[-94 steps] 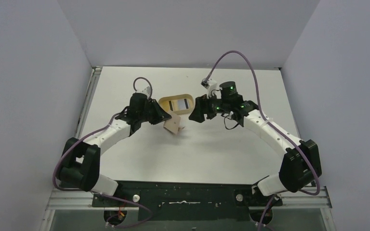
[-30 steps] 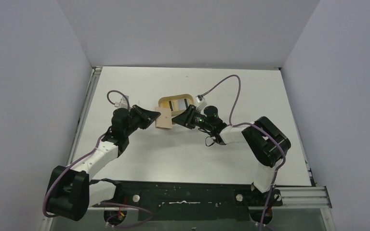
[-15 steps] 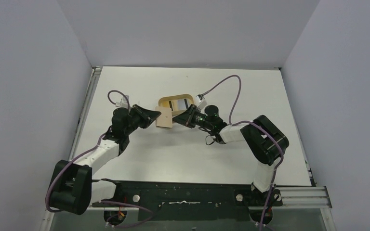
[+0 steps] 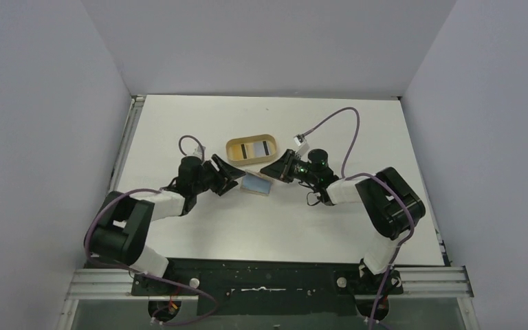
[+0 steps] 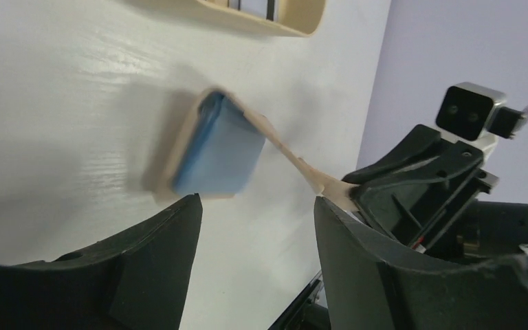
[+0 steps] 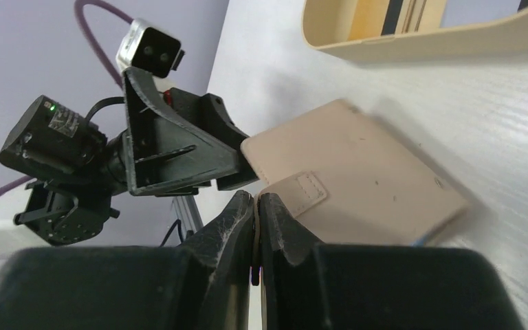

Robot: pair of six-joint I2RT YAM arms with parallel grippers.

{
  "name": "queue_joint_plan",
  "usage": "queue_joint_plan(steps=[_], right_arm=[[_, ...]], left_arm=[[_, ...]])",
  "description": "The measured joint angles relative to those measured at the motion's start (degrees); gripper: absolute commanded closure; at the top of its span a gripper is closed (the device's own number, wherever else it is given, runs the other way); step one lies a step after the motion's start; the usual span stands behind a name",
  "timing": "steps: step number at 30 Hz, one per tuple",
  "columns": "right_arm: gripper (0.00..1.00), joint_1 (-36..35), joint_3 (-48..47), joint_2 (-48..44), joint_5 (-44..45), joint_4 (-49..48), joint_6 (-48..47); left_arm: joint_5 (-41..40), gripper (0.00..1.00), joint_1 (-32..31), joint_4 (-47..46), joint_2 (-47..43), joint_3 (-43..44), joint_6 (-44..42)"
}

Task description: Take the credit cards out of the card holder

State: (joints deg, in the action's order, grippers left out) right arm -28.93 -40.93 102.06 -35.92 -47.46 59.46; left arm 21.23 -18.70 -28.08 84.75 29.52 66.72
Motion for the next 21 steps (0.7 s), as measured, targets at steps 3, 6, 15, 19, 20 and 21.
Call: queue_joint_plan(steps=[3, 6, 15, 19, 20, 21], right_arm=[[1.00, 0.0, 1.3, -0.1, -0.9, 0.2, -0.5], [1.00, 0.0, 1.9, -0.5, -1.4, 2.2, -1.4], [1.00, 0.4, 1.9, -6.8, -2.3, 10.6, -7.7], [1.00, 0.9, 1.9, -8.6, -2.3, 15.1, -10.1], [1.00, 1.4, 1.9, -9.6, -2.4, 16.8, -10.9], [1.00, 1.9, 1.9, -10.3, -2.4, 17.9, -11.4]], left_arm=[[1.8, 0.38, -1.6, -4.3, 6.3, 0.0, 0.9], [3.0, 0.34, -2.1, -8.7, 10.3, -0.2, 2.8], [3.4, 0.34, -2.3, -11.4, 10.0, -0.1, 2.9], [3.2, 0.34, -2.4, -10.5, 9.7, 0.2, 2.2], [3.1, 0.34, -2.5, -10.1, 9.6, 0.2, 1.9], [3.0, 0.34, -2.6, -9.7, 9.6, 0.2, 1.6]])
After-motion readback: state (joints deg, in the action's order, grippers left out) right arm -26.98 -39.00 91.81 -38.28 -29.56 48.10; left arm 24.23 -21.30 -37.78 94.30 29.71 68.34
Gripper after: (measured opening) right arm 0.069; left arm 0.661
